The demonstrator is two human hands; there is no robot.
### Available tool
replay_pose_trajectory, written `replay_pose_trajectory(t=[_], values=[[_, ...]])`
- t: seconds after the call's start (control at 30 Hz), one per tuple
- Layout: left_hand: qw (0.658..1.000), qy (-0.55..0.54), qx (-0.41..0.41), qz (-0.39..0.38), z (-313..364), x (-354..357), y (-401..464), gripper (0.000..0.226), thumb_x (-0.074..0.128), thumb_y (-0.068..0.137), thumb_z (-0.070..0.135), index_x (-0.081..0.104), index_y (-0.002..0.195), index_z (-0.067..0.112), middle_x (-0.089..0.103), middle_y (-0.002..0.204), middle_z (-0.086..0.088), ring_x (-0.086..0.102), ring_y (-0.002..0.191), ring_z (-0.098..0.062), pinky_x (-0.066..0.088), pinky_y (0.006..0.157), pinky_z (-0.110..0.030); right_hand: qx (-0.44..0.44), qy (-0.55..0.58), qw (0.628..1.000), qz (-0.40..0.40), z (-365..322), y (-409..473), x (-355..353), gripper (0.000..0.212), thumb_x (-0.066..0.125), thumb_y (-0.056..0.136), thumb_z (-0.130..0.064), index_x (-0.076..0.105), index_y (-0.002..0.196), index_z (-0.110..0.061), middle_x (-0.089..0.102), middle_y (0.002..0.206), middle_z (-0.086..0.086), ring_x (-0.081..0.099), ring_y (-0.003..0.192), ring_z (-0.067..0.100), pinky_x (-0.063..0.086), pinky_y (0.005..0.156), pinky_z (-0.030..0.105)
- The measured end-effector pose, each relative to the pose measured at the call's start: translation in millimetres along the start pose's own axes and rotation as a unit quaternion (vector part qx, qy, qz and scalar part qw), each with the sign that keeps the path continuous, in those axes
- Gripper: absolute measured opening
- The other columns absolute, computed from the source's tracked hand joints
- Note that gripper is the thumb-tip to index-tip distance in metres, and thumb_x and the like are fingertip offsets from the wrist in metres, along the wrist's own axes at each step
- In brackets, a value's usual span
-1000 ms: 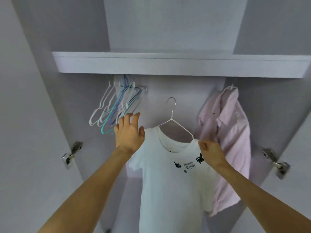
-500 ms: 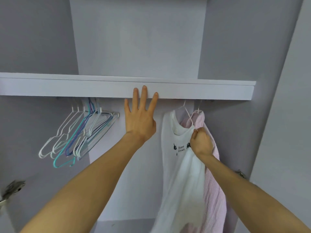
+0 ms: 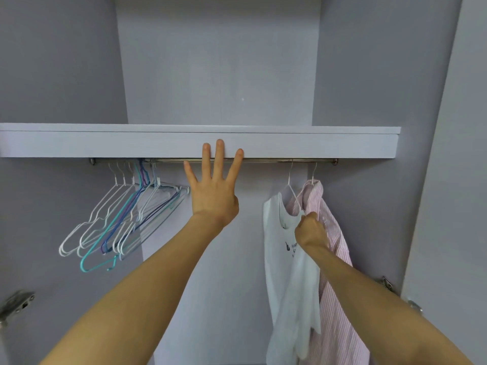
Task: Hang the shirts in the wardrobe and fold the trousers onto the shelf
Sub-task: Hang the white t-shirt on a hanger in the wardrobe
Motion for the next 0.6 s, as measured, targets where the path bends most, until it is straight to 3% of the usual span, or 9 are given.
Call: replay_pose_trajectory(t=[0.23,0.37,0.43,0.5,0.6], values=[[0.997,-0.028,0.014,-0.072,-4.6,-11.4,-6.7,0.087,0.049,0.090,0.028,-0.017,0.146,0.032,-0.027,0.153,-0.006,-0.022,0.141,-0.032,0.002,0.111,-0.061,0.027,-0.040,0.994,-0.102,-5.2,-3.6,-6.5,0.041,0.031,0.098,-0.015,0.028,0.134,0.005,0.045,0.135,0.025,0.040,0.126,0.039,0.033,0.101,0.039],[0.991,-0.074,0.011,-0.116,-12.2,-16.9,-32.0,0.078,0.046,0.092,0.027,-0.007,0.148,0.031,-0.021,0.155,-0.006,-0.020,0.142,-0.032,0.000,0.113,-0.057,-0.006,-0.059,0.989,-0.137,-15.0,-32.9,-10.3,0.053,0.036,0.098,-0.021,0.018,0.146,-0.006,0.038,0.139,0.018,0.037,0.128,0.035,0.036,0.103,0.042],[0.986,-0.108,0.004,-0.130,-16.6,-20.8,-53.2,0.074,0.046,0.092,0.026,-0.001,0.149,0.030,-0.015,0.156,-0.007,-0.016,0.143,-0.031,0.000,0.113,-0.054,-0.046,-0.097,0.991,-0.079,-21.8,-57.8,-16.5,0.051,0.039,0.096,-0.020,0.025,0.144,-0.008,0.032,0.141,0.015,0.030,0.131,0.033,0.032,0.103,0.045],[0.977,-0.143,-0.017,-0.157,-25.6,-22.6,-85.0,0.070,0.046,0.093,0.026,0.005,0.149,0.027,-0.009,0.157,-0.007,-0.011,0.144,-0.029,0.002,0.115,-0.052,-0.112,-0.098,0.988,-0.043,-34.3,-91.2,-14.9,0.044,0.042,0.095,-0.017,0.037,0.138,-0.009,0.038,0.139,0.012,0.034,0.129,0.031,0.031,0.102,0.043],[0.957,-0.183,-0.085,-0.209,-46.6,-22.7,-141.6,0.063,0.047,0.094,0.026,0.016,0.148,0.023,0.003,0.157,-0.006,-0.002,0.144,-0.026,0.006,0.115,-0.046,-0.191,-0.019,0.968,-0.159,-52.3,-146.5,11.5,0.034,0.041,0.094,-0.010,0.052,0.126,-0.008,0.055,0.126,0.010,0.048,0.119,0.027,0.040,0.098,0.037]])
Point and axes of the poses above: each hand's wrist, its own y-axis towards the middle knuckle, its own x-axis out of the palm, z = x × y, the point moved 5 cm from there along y, towards the middle knuckle
